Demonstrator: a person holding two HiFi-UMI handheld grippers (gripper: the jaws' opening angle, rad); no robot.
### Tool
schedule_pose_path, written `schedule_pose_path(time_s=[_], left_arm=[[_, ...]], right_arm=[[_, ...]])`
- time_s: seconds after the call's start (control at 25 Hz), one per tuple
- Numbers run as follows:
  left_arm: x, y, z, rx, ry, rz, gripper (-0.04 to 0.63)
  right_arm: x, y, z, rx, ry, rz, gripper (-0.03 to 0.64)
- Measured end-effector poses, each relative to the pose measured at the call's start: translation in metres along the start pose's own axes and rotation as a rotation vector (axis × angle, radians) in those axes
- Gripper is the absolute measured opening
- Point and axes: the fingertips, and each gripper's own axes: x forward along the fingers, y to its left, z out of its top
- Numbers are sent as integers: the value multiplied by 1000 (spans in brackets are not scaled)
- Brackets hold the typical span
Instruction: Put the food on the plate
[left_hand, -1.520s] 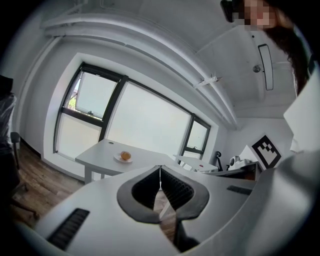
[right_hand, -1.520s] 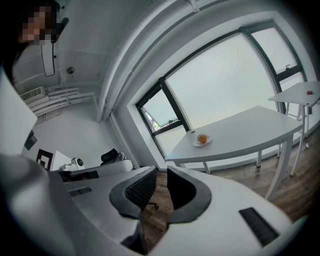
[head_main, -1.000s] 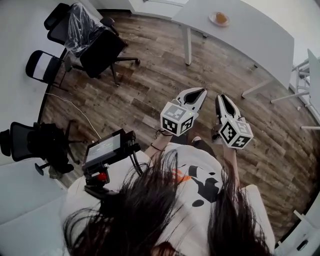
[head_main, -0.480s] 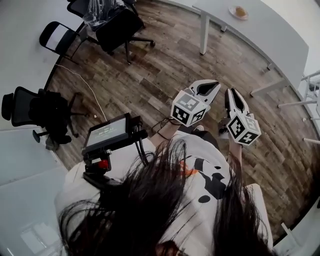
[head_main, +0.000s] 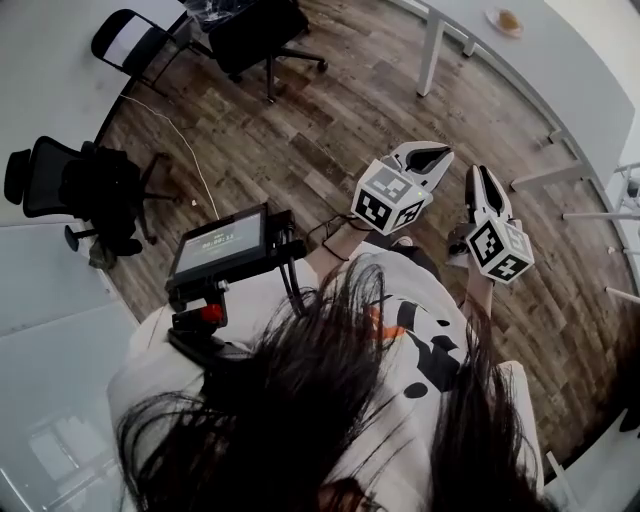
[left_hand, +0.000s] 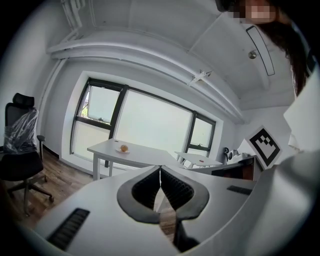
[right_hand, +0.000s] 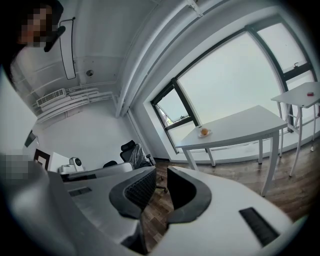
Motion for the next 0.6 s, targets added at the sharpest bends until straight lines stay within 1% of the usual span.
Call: schedule_pose_path(time_s=[0.28, 0.6], left_arm=[[0, 7, 4, 3, -8, 16, 6], [3, 8, 10, 14, -16, 15, 6]], right_arm=[[8, 1, 1, -1, 6, 16, 75], [11, 2, 7, -4, 3, 28, 75]])
